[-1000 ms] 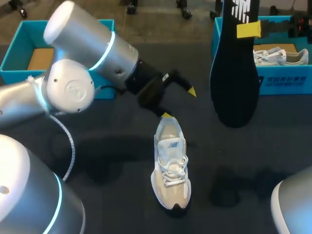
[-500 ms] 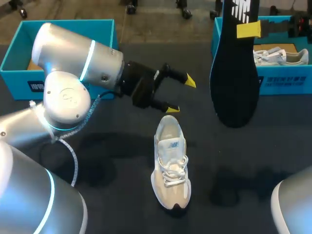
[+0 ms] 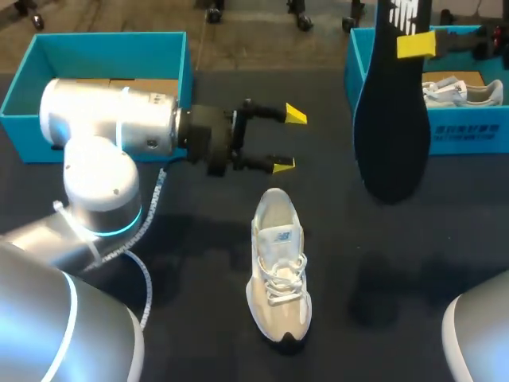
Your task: Take the shoe out of the shoebox, open the shoe tongue, remove and reinsert the insole, then place the shoe into the shoebox
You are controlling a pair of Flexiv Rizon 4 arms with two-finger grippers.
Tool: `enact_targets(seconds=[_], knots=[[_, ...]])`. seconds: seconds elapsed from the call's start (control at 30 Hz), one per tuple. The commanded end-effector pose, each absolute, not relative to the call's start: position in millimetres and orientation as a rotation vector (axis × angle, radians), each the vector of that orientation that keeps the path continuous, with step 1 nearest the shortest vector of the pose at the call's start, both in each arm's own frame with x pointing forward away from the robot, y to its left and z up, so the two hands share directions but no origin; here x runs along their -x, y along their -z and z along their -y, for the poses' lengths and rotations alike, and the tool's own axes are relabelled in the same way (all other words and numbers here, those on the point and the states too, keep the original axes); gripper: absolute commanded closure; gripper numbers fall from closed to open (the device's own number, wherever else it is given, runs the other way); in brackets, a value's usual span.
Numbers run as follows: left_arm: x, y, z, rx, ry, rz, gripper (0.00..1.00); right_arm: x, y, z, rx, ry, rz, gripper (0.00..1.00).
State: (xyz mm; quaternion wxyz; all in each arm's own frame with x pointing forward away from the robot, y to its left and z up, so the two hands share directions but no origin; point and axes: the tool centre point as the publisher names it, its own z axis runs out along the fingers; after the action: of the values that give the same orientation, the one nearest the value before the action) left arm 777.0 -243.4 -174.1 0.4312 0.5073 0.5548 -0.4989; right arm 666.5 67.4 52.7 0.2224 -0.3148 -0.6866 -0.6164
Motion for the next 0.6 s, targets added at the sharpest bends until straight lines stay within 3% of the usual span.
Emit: enact_targets(seconds=[0.03, 0.6], knots=[[-766.0, 172.1, 234.8, -1.153, 1.281, -1.280, 0.00, -715.0, -22.5, -67.1, 0.782, 1.649, 1.810, 1.00], [-767.1, 166.0, 231.2, -1.132, 1.276, -1.237, 0.00, -732.1, -7.0, -65.2, 0.875, 1.569, 1.756, 1.00]])
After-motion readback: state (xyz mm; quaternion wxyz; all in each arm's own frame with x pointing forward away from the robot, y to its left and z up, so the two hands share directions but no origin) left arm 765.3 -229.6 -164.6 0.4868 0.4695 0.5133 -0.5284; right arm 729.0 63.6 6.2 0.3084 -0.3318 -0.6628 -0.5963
